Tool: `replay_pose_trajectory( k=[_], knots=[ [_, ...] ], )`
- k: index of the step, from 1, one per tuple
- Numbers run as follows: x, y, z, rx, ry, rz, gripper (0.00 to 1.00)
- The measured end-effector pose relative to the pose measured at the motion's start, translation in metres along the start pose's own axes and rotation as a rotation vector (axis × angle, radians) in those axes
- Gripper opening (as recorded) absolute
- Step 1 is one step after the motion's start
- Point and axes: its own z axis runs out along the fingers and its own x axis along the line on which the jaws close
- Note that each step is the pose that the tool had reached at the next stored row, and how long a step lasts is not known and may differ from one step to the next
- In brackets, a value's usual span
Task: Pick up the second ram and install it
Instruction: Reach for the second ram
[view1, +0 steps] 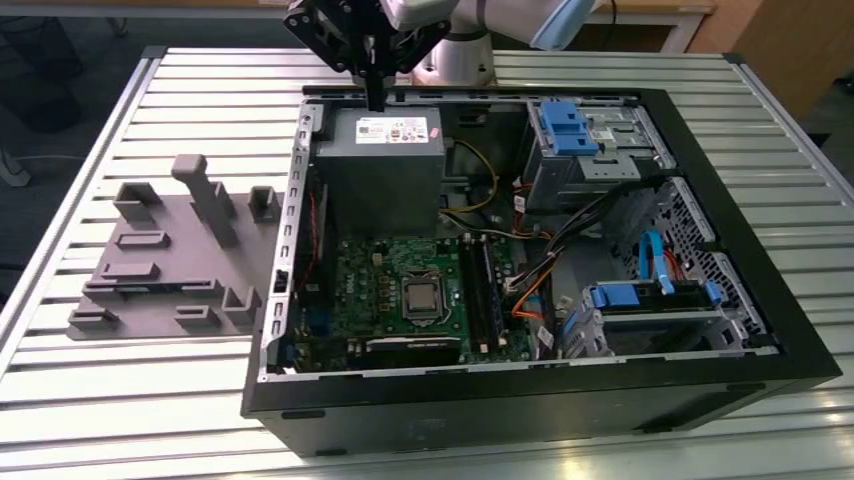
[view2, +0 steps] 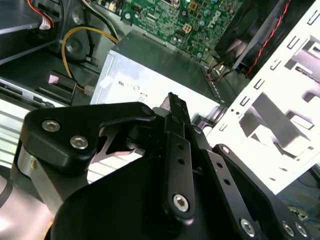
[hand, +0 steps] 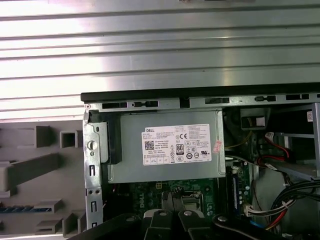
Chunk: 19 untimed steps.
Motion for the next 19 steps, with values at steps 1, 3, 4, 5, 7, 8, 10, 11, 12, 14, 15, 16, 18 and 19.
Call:
replay_pose_trajectory(
  k=[1,3,4,5,7,8,10,11,12,14,15,16,18,19],
  knots=[
    [0.0001,0.0000,0.0000,0.0000,0.0000,0.000,0.11],
    [0.0007,-0.0001,0.0000,-0.0001,0.0000,0.000,0.11],
    [0.0007,-0.0001,0.0000,0.0000,0.0000,0.000,0.11],
    [0.0007,-0.0001,0.0000,0.0000,0.0000,0.000,0.11],
    [0.0007,-0.0001,0.0000,0.0001,0.0004,0.000,0.11],
    [0.0009,-0.0001,0.0000,0.0001,0.0006,0.000,0.11],
    [0.0012,-0.0001,0.0000,0.0001,0.0007,0.000,0.11],
    [0.0012,-0.0001,0.0000,0.0000,0.0007,0.000,0.11],
    [0.0013,-0.0001,0.0001,0.0000,0.0006,0.000,0.11],
    [0.0014,-0.0001,0.0000,0.0001,0.0007,0.000,0.11],
    [0.0014,-0.0001,0.0000,0.0001,0.0008,0.000,0.11],
    [0.0017,-0.0001,0.0000,0.0001,0.0009,0.000,0.11],
    [0.0022,-0.0002,0.0000,0.0001,0.0009,0.000,0.11],
    [0.0023,-0.0002,0.0000,0.0000,0.0010,0.000,0.11]
  ],
)
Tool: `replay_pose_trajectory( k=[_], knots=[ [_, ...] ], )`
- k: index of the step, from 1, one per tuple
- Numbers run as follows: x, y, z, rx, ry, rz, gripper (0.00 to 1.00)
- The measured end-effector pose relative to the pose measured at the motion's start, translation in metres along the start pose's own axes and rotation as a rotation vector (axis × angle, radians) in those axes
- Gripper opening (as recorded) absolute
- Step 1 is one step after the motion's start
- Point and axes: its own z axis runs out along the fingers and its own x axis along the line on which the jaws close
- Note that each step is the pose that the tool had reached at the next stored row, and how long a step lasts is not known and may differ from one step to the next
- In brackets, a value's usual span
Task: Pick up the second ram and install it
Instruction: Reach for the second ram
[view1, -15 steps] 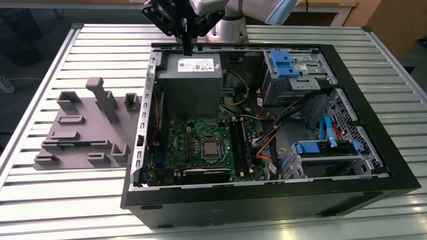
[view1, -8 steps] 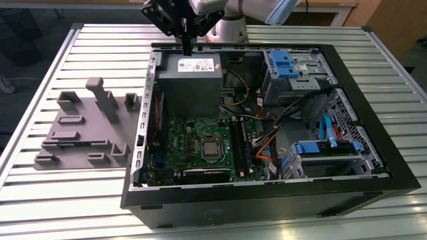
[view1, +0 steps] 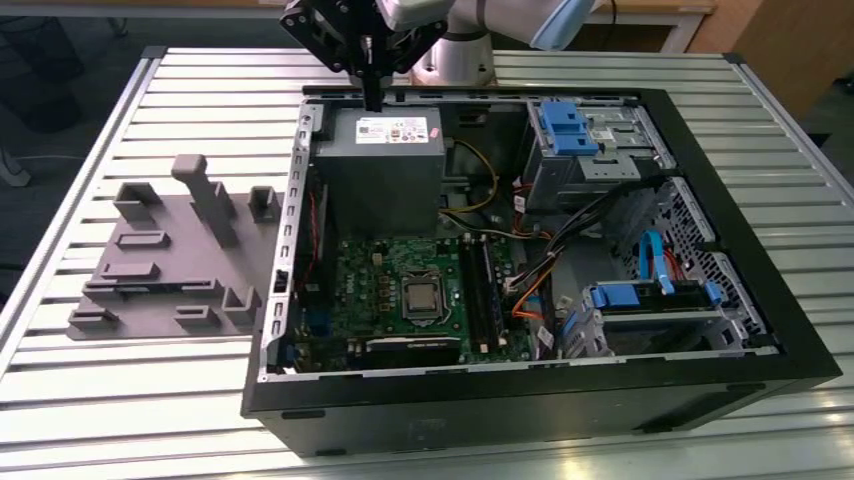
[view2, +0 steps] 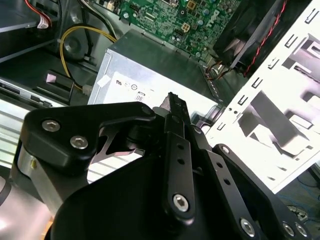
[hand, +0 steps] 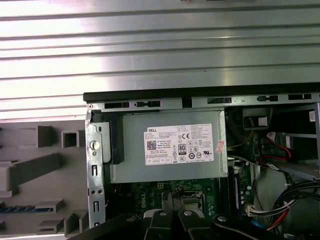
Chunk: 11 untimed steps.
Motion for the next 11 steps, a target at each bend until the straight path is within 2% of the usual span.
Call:
replay_pose_trajectory(
  k=[11],
  knots=[
    [0.0059,-0.0005,-0.0002,0.0001,0.0000,0.000,0.11]
  ],
)
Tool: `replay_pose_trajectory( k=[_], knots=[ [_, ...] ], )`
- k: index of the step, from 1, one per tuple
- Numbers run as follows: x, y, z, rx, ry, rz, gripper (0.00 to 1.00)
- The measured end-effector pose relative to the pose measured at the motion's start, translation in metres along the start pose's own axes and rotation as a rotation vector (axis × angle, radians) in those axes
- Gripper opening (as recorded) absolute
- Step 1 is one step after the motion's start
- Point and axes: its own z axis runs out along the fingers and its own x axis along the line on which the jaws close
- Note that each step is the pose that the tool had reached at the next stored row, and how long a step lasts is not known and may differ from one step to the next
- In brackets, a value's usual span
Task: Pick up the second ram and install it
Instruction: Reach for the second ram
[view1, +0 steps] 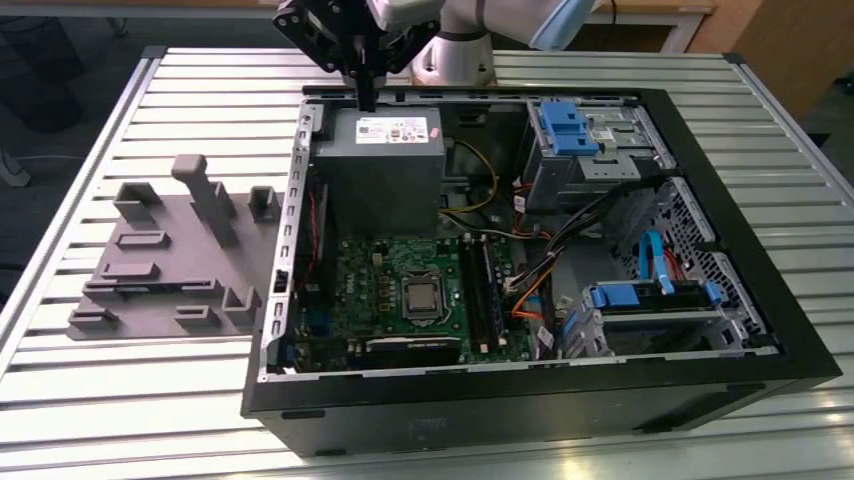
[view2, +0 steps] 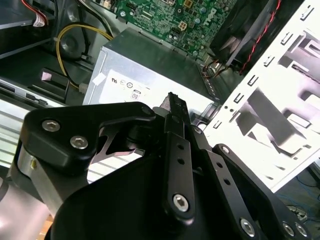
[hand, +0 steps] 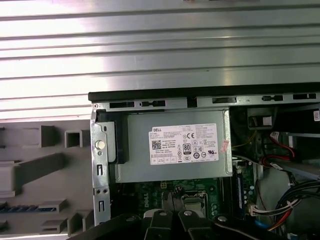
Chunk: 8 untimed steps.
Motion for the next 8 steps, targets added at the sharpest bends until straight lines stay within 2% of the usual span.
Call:
replay_pose_trajectory(
  k=[8],
  knots=[
    [0.0061,-0.0004,-0.0001,0.0000,0.0000,0.000,0.11]
  ],
)
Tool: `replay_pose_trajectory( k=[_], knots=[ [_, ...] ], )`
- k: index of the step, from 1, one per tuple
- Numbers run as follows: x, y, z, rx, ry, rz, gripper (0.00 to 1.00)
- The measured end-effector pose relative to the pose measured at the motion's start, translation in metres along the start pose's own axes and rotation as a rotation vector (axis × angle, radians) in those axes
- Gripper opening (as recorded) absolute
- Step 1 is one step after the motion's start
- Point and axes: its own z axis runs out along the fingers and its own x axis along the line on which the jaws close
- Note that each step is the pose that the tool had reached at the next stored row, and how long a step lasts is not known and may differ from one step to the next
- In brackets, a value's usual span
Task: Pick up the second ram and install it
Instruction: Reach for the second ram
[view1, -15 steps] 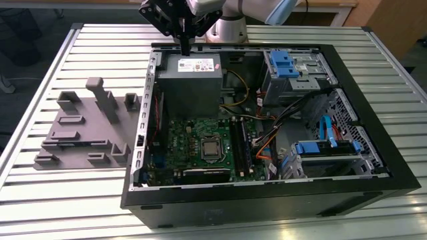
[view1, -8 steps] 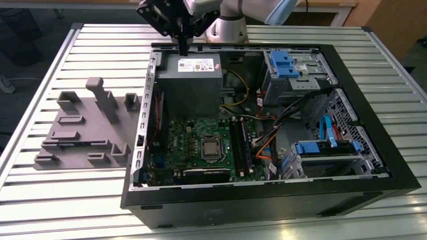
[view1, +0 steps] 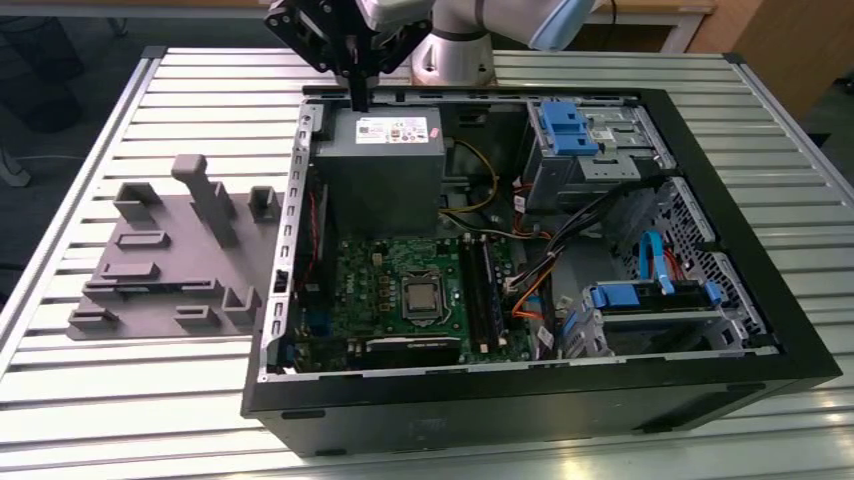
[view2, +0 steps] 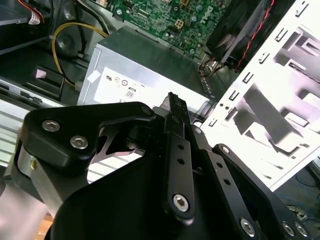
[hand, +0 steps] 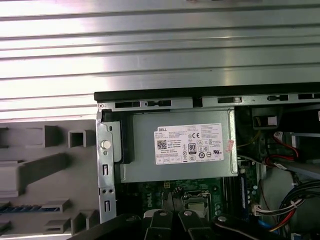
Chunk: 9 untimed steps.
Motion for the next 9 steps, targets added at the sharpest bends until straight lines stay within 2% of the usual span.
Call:
replay_pose_trajectory(
  k=[9],
  knots=[
    [0.0049,-0.0004,0.0000,0.0000,0.0000,0.000,0.11]
  ],
)
